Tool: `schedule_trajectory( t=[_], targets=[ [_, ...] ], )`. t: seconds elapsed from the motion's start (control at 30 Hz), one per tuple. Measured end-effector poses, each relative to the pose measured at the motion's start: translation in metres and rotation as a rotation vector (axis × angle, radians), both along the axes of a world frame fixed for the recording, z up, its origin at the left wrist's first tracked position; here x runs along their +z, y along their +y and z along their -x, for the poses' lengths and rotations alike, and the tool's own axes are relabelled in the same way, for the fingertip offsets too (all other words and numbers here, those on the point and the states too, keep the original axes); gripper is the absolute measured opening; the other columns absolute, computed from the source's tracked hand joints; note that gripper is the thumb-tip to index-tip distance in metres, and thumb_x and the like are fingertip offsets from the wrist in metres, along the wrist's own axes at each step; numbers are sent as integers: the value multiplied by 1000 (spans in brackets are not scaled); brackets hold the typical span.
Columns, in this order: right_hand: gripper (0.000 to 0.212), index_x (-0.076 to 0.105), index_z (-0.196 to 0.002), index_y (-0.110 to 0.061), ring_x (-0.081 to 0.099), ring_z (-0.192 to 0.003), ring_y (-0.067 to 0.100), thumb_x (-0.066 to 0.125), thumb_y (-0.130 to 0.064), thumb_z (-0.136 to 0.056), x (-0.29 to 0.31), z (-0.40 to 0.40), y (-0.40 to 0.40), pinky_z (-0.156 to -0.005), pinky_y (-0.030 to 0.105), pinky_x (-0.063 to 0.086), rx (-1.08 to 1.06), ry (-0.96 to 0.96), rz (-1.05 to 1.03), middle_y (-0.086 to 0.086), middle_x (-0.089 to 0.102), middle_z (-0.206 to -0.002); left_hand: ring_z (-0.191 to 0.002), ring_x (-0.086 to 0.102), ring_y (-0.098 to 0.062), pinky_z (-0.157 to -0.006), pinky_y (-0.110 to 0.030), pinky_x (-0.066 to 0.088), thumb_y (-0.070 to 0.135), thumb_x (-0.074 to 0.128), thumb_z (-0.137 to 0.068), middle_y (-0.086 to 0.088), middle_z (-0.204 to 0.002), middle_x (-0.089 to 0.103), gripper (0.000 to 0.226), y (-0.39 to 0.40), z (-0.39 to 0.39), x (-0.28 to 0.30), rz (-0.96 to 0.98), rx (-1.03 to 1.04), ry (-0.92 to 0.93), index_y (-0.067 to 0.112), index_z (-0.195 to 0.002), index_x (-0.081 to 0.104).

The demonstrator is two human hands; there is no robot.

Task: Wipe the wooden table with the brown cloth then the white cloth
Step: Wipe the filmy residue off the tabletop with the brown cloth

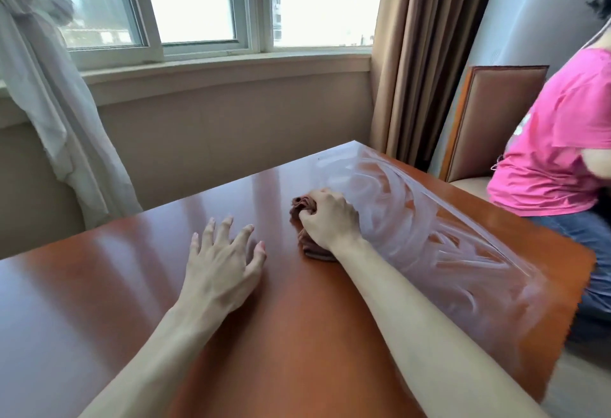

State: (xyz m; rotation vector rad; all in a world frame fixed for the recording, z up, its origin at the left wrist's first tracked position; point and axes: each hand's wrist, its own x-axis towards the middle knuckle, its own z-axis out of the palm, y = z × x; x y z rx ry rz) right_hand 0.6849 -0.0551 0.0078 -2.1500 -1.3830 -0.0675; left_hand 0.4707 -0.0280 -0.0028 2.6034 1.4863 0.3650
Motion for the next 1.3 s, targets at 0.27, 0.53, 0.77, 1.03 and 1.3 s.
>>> schedule_trajectory(
  t=[0.27, 0.53, 0.77, 1.03, 1.3],
  targets=[
    [14, 66, -95, -24, 59, -102, 36, 56, -31, -88, 3, -82, 139, -74, 36, 41, -28, 9, 34, 5, 64, -108, -154, 0, -22, -125, -45, 1, 71, 0, -83, 5, -167, 10, 78, 54, -24, -20, 34, 84, 1, 47, -156, 14],
    [23, 69, -104, -24, 58, -105, 35, 56, -33, -87, -1, -117, 197, -74, 34, 37, -14, -37, 68, 4, 62, -111, -154, 1, -20, -125, -43, 0, 72, 1, -82, 7, -167, 12, 78, 55, -25, -22, 10, 108, -10, 50, -155, 17],
    [21, 67, -101, -24, 59, -107, 31, 56, -33, -87, -3, -64, 103, -76, 34, 43, 68, -50, 58, -1, 64, -113, -153, 5, -25, -125, -46, 3, 69, 12, -88, 2, -166, 15, 72, 53, -25, -16, 53, 101, 13, 46, -155, 22],
    [27, 68, -102, -31, 61, -105, 22, 54, -37, -79, 1, 13, -44, -82, 38, 55, 134, -103, 30, -12, 67, -113, -153, 9, -30, -124, -50, 5, 63, 26, -97, -4, -166, 17, 62, 53, -22, -11, 80, 71, 19, 41, -155, 26],
    [20, 67, -99, -26, 63, -101, 30, 58, -36, -84, -1, -3, -18, -81, 40, 54, 88, 9, -10, -3, 66, -106, -153, 9, -31, -124, -50, 6, 60, 28, -98, -5, -165, 19, 61, 50, -20, -15, 63, 50, 4, 39, -155, 27]
  ],
)
